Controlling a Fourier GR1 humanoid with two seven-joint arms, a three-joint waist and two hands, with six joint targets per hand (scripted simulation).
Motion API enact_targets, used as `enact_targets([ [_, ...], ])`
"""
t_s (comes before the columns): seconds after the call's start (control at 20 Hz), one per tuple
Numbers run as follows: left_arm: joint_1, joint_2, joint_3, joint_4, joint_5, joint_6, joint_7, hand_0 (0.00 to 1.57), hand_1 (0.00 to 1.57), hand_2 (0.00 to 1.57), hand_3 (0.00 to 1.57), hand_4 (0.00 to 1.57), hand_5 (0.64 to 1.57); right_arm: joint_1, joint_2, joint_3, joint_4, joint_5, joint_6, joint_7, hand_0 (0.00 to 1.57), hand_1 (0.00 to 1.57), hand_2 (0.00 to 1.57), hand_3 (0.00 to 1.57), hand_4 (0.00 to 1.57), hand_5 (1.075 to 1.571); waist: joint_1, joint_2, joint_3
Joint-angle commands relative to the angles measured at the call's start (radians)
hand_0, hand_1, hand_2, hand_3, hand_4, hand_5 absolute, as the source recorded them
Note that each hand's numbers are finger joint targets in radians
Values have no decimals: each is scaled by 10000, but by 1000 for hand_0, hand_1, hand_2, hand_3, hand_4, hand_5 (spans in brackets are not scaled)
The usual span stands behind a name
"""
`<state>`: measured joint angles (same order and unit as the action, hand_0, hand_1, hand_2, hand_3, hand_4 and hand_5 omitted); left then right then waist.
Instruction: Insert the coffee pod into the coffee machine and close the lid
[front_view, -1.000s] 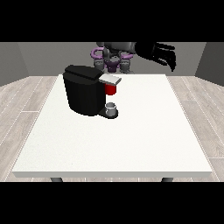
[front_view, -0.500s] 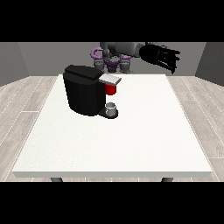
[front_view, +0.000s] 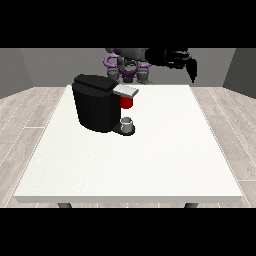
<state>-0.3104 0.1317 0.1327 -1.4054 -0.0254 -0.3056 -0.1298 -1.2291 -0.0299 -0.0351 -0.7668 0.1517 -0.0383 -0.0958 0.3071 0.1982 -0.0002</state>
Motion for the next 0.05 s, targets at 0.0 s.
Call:
enact_targets([
  [0.0, 366, -239, -66, 493, -245, 344, -64, 0, 0, 0, 0, 266, 1571, 1179, 284, 737, -385, -721, 126, -423, 0, 0, 0, 0, 259, 1571, -415, -798, 1],
])
